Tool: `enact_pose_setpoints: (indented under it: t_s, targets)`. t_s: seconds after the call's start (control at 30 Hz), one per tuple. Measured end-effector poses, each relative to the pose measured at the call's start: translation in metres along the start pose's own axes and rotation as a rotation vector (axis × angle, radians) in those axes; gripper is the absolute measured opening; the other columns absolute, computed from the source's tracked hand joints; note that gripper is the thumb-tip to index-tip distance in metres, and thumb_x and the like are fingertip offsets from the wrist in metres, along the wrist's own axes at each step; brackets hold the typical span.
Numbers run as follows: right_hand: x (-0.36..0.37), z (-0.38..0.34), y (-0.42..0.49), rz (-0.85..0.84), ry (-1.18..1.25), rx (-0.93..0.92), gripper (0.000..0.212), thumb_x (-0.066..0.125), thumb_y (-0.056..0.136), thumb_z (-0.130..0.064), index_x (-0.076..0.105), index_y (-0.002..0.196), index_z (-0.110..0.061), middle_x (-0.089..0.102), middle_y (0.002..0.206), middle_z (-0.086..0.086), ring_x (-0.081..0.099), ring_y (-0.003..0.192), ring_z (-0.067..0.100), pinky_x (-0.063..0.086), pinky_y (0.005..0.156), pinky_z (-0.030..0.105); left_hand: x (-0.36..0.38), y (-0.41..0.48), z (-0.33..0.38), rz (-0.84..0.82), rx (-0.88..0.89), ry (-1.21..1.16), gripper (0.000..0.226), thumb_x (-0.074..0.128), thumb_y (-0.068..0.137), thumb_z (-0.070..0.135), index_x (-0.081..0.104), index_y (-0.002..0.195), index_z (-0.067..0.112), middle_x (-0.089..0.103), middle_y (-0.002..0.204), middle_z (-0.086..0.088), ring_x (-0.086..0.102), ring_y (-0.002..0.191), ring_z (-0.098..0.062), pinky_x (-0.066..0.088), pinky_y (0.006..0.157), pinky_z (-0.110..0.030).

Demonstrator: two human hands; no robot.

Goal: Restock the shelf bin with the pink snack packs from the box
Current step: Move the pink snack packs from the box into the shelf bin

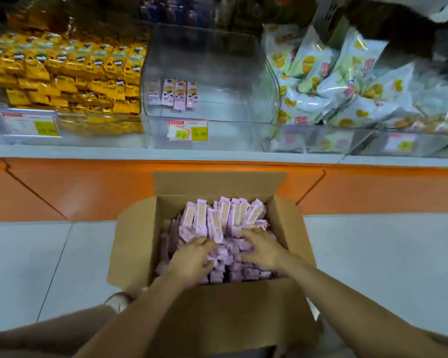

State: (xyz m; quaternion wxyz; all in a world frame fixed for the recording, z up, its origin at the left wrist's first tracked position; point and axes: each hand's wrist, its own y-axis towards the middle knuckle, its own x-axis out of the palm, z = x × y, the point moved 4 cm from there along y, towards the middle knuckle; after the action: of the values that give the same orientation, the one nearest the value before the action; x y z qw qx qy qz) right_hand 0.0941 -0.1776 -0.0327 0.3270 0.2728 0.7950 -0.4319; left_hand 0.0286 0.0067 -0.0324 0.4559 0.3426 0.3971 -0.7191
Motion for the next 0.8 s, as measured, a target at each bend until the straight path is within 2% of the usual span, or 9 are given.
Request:
enact_pose_setpoints:
  t_s: [0.07,0.17,0.27,0.33,0.47,0.6,0.7,0.77,0.8]
  targets:
    - [0.028,0.015,0.002,-0.059,-0.111,0.058,0.072,0.061,0.088,-0.049,0.025,0.149,-0.033,0.014,0.157,0.005,0.013,0.144,0.031,0.028,0.111,0.049,0.013,-0.005,0.001,0.008,-0.002,-0.043,0.049,0.053,0.090,0.030,0.046,0.138,0.024,0.047,0.139,0.000,0.046,0.125,-0.022,0.038,0.097,-0.029]
    - [0.037,0.019,0.009,0.011,-0.156,0.097,0.068,0.055,0.091,-0.050,0.021,0.149,-0.040,0.005,0.159,-0.001,0.005,0.145,0.032,0.024,0.108,0.058,0.022,0.000,0.004,0.048,-0.019,-0.065,0.054,0.056,0.090,0.032,0.041,0.142,0.027,0.043,0.142,0.000,0.044,0.128,-0.022,0.038,0.098,-0.030]
    - [0.031,0.021,0.024,0.063,-0.304,0.042,0.062,0.056,0.091,-0.048,0.031,0.146,-0.036,0.022,0.152,0.004,0.014,0.142,0.030,0.032,0.105,0.051,0.032,0.014,0.007,0.014,-0.074,-0.019,0.059,0.056,0.092,0.035,0.033,0.147,0.033,0.034,0.146,0.001,0.045,0.127,-0.021,0.045,0.095,-0.031]
    - [0.032,0.025,0.032,0.077,-0.308,0.002,0.059,0.059,0.088,-0.049,0.038,0.141,-0.033,0.029,0.146,0.005,0.023,0.139,0.030,0.035,0.104,0.045,0.036,0.023,0.007,0.004,-0.109,-0.015,0.054,0.056,0.092,0.031,0.039,0.143,0.034,0.036,0.140,0.001,0.052,0.118,-0.021,0.049,0.087,-0.034]
    - [0.035,0.025,0.034,0.090,-0.301,-0.046,0.059,0.058,0.091,-0.042,0.035,0.144,-0.038,0.035,0.144,0.006,0.038,0.131,0.029,0.037,0.104,0.041,0.037,0.033,0.006,0.044,-0.140,-0.054,0.047,0.060,0.091,0.026,0.048,0.136,0.030,0.039,0.135,0.001,0.057,0.109,-0.020,0.049,0.083,-0.033]
    - [0.015,0.024,0.034,0.191,-0.103,-0.093,0.044,0.058,0.093,-0.029,0.050,0.137,-0.030,0.045,0.128,0.007,0.050,0.115,0.028,0.046,0.088,0.037,0.031,0.036,0.000,0.031,-0.142,-0.105,0.042,0.058,0.091,0.027,0.051,0.131,0.023,0.043,0.128,0.000,0.059,0.096,-0.020,0.049,0.075,-0.032]
    - [-0.008,0.026,0.026,0.270,0.101,-0.099,0.029,0.059,0.094,-0.025,0.061,0.123,-0.025,0.049,0.116,0.006,0.058,0.097,0.026,0.046,0.087,0.037,0.023,0.034,-0.003,0.047,-0.139,-0.195,0.041,0.058,0.092,0.025,0.051,0.133,0.021,0.046,0.120,-0.001,0.058,0.081,-0.017,0.049,0.073,-0.032]
    - [-0.026,0.027,0.018,0.316,0.211,-0.111,0.021,0.061,0.094,-0.023,0.067,0.113,-0.021,0.054,0.111,0.003,0.056,0.103,0.023,0.045,0.090,0.036,0.014,0.031,-0.001,0.117,-0.136,-0.226,0.044,0.058,0.092,0.025,0.050,0.135,0.018,0.048,0.121,-0.004,0.057,0.079,-0.018,0.050,0.080,-0.033]
    - [-0.036,0.026,0.013,0.326,0.276,-0.123,0.017,0.061,0.093,-0.022,0.069,0.109,-0.020,0.057,0.110,0.000,0.053,0.108,0.020,0.043,0.092,0.036,0.010,0.031,0.001,0.169,-0.131,-0.250,0.047,0.059,0.092,0.026,0.048,0.136,0.017,0.048,0.124,-0.005,0.059,0.084,-0.019,0.049,0.084,-0.035]
